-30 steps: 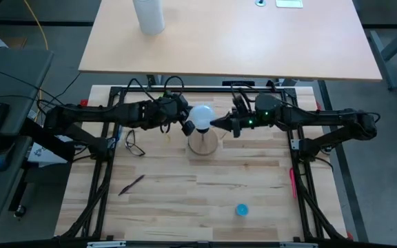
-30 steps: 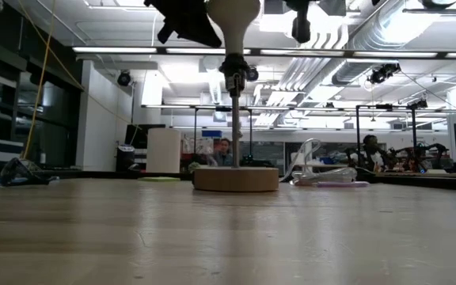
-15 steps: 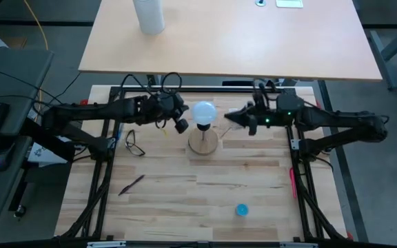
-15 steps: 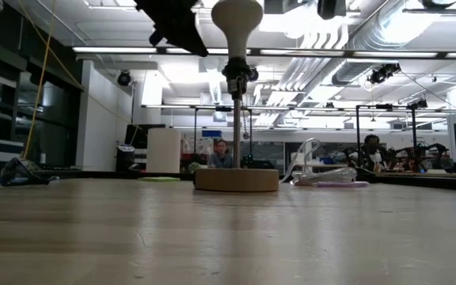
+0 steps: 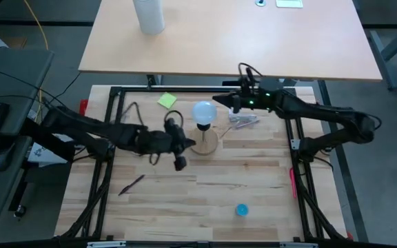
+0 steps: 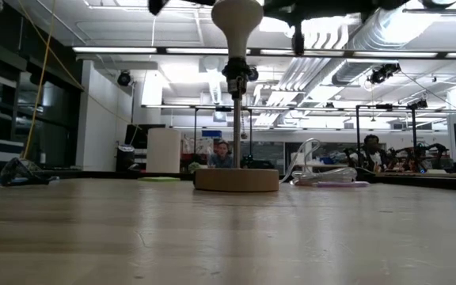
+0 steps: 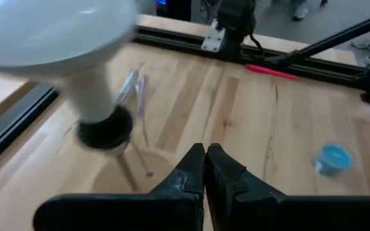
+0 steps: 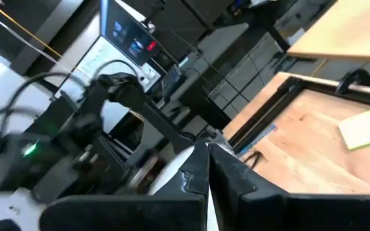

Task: Screw lightbulb
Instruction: Insert the lightbulb into the lamp

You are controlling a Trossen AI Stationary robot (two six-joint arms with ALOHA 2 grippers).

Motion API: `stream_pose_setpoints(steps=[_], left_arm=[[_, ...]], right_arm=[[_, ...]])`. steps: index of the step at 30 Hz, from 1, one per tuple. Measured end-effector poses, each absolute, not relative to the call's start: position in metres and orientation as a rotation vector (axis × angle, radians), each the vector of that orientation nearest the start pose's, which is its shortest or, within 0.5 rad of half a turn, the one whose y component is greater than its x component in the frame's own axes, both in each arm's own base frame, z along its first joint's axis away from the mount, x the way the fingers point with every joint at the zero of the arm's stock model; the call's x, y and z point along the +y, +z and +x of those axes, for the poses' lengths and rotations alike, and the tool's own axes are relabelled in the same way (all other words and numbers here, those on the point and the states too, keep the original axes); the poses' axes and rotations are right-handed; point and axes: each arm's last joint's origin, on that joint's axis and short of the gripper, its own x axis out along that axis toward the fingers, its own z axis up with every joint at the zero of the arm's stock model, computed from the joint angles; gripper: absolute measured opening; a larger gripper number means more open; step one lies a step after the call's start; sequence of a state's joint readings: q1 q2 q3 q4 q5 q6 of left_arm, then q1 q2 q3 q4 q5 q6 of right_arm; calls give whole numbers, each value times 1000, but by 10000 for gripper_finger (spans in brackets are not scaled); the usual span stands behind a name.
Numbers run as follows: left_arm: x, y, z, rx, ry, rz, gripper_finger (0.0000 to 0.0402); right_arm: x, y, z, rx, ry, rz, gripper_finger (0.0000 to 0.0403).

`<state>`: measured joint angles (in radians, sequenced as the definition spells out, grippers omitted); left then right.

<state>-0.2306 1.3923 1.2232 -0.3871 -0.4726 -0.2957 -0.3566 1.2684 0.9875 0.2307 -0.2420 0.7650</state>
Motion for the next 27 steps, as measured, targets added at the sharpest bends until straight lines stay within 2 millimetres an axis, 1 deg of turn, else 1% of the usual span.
stream_pose_setpoints(steps=[4, 7, 9, 14, 19, 24, 27], left_arm=[[-56, 315, 323, 459, 336, -117, 0], [-51, 304, 335, 464, 378, -114, 0], [-46, 300, 340, 458, 401, -117, 0], [-32, 299, 343, 449, 442, -122, 0], [-15, 305, 347, 402, 465, -85, 0], [6, 303, 348, 425, 453, -111, 0], [12, 302, 348, 434, 441, -123, 0]], right_arm=[[-108, 327, 287, -4, -111, 823, 0], [-113, 318, 295, 13, -109, 852, 0], [-114, 315, 299, 8, -101, 851, 0], [-115, 316, 302, -34, -80, 863, 0], [-115, 319, 302, -58, -67, 878, 0], [-107, 320, 304, -57, -41, 881, 0], [-103, 320, 306, -51, -26, 881, 0]])
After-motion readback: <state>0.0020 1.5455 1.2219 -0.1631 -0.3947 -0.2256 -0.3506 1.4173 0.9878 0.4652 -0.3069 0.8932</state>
